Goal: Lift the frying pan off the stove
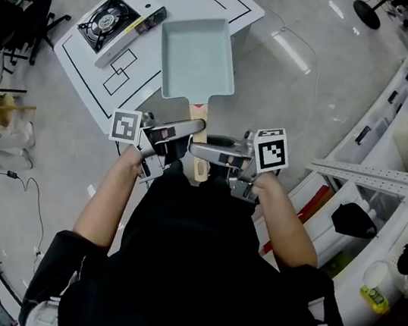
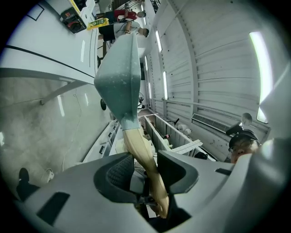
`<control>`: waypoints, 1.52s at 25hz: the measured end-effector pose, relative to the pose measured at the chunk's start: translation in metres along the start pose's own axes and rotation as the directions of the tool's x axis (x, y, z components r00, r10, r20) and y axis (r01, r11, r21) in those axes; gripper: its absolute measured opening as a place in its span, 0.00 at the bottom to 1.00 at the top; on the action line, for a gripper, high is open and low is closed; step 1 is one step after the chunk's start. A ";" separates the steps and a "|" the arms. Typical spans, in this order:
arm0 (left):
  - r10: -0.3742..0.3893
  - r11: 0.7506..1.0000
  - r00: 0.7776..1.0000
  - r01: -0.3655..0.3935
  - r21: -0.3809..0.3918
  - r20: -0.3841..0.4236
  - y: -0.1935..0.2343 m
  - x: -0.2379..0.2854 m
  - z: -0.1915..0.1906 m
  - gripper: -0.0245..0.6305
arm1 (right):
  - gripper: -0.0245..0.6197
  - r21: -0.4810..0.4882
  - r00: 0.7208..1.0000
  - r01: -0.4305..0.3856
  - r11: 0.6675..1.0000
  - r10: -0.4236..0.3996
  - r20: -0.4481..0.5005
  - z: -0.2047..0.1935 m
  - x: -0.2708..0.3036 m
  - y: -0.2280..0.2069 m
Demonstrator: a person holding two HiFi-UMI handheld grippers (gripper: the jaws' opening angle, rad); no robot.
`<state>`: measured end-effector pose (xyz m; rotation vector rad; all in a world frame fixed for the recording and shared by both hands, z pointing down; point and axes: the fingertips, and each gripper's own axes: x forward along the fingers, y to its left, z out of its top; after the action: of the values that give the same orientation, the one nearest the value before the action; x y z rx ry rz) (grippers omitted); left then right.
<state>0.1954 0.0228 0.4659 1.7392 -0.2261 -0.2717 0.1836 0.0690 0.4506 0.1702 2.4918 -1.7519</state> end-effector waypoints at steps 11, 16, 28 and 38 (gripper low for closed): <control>-0.017 1.000 1.000 0.017 0.001 -0.024 0.000 -0.089 -0.025 0.29 | 0.30 0.031 1.000 0.022 0.999 -0.022 -0.021 -0.050 0.077 -0.002; -0.025 1.000 1.000 0.025 -0.007 -0.016 -0.005 -0.150 -0.029 0.29 | 0.31 0.031 1.000 0.001 1.000 0.000 -0.027 -0.070 0.131 0.001; -0.088 0.996 0.996 0.088 -0.011 -0.014 -0.006 -0.236 -0.048 0.29 | 0.31 0.018 0.998 0.033 0.999 -0.032 -0.053 -0.115 0.208 -0.002; -0.095 0.994 0.994 0.098 -0.054 0.051 -0.019 -0.218 -0.069 0.30 | 0.33 0.026 0.998 0.011 1.000 -0.009 -0.060 -0.128 0.186 0.017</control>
<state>0.0087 0.1566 0.4714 1.6913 -0.1685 -0.3875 0.0003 0.2024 0.4525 0.2154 2.5150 -1.8107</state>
